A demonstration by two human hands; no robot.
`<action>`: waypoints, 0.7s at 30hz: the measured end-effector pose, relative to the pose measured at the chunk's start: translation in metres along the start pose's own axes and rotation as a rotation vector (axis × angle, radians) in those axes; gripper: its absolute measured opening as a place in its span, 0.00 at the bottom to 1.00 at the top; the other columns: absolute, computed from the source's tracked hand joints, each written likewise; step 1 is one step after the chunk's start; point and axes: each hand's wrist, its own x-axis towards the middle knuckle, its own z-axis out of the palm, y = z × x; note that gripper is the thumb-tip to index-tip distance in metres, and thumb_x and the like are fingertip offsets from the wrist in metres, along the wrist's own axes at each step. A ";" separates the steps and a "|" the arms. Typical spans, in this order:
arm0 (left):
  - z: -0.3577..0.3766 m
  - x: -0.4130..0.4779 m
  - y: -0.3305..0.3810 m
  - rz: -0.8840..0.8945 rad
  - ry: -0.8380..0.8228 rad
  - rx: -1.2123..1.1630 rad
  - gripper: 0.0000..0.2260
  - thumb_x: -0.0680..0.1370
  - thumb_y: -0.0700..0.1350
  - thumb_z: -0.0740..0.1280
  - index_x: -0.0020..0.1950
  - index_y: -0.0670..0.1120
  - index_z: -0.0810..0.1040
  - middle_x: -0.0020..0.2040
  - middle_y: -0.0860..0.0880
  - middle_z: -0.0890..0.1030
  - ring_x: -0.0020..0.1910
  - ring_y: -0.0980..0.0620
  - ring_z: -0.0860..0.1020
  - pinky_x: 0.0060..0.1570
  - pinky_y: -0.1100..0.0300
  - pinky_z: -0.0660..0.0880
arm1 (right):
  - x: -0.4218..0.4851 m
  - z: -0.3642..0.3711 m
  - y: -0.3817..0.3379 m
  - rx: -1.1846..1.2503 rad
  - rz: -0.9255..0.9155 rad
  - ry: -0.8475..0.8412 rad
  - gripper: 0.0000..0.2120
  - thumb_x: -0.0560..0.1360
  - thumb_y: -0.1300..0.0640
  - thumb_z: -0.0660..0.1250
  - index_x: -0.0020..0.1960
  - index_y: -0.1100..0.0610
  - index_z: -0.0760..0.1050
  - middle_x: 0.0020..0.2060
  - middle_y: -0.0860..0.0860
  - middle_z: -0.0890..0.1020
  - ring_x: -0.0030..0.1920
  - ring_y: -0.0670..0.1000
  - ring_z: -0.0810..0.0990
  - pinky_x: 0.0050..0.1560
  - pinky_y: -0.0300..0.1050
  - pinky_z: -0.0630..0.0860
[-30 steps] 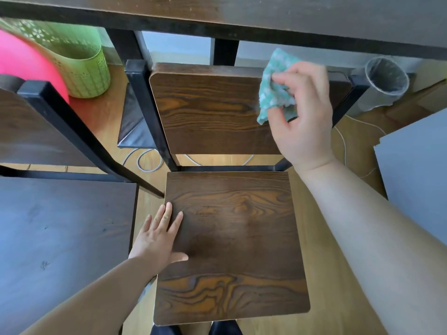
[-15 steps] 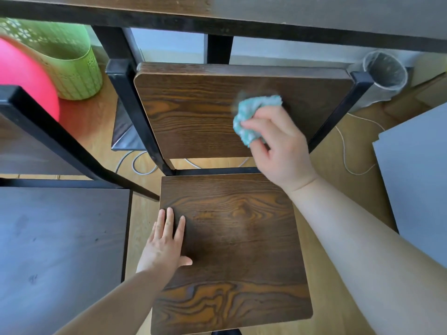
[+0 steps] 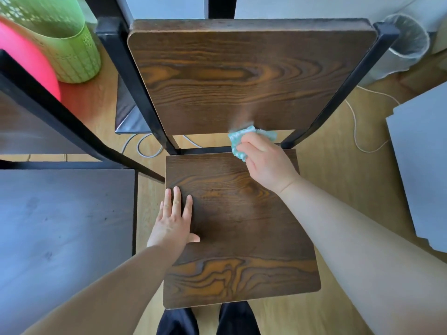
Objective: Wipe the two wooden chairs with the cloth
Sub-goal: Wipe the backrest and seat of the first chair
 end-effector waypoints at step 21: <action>0.001 0.003 0.004 -0.001 0.013 0.013 0.50 0.77 0.66 0.60 0.75 0.40 0.28 0.77 0.32 0.32 0.76 0.31 0.33 0.78 0.41 0.45 | 0.038 -0.122 0.023 -0.130 -0.144 0.463 0.08 0.77 0.65 0.65 0.52 0.65 0.81 0.49 0.61 0.81 0.52 0.57 0.79 0.51 0.45 0.79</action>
